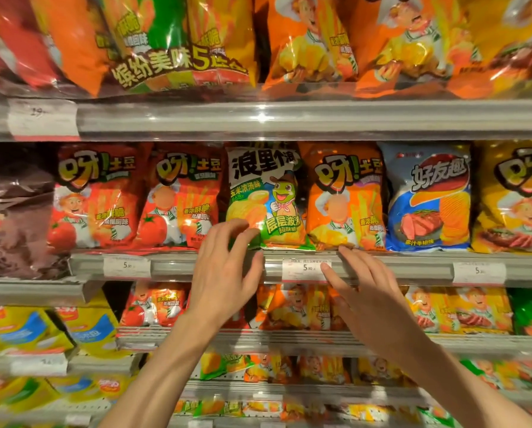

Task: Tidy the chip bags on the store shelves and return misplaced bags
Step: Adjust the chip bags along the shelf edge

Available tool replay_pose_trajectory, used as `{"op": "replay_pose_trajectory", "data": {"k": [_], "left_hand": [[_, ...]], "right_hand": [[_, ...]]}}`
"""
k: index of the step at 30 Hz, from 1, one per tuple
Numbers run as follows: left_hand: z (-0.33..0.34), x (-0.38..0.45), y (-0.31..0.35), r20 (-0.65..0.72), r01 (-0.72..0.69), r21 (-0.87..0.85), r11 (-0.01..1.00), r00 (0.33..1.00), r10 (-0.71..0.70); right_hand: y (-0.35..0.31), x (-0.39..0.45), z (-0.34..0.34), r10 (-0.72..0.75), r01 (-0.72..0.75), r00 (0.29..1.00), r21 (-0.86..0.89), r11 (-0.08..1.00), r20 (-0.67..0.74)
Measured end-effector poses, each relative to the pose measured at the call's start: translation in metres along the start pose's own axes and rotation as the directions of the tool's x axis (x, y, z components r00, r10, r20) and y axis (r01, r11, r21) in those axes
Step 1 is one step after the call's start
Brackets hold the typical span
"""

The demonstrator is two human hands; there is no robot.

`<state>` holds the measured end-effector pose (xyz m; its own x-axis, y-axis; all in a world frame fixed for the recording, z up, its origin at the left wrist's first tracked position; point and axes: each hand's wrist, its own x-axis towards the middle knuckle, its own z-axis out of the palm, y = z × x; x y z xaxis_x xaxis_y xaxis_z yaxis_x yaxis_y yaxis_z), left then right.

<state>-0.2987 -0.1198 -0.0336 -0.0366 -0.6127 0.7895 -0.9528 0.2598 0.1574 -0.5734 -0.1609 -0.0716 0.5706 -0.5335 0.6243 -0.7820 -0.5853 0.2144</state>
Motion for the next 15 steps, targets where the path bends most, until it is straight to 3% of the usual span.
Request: {"op": "replay_pose_trajectory", "data": {"k": [5, 15], "left_hand": [[0.006, 0.008, -0.009, 0.143, -0.031, 0.072, 0.997, 0.99, 0.02], [0.005, 0.022, -0.01, 0.217, -0.018, 0.058, 0.998, 0.976, 0.005]], "right_hand": [[0.0, 0.0, 0.0, 0.005, -0.005, 1.0, -0.003, 1.0, 0.005], [-0.001, 0.0, 0.0, 0.021, -0.021, 1.0, -0.026, 0.999, 0.017]]}}
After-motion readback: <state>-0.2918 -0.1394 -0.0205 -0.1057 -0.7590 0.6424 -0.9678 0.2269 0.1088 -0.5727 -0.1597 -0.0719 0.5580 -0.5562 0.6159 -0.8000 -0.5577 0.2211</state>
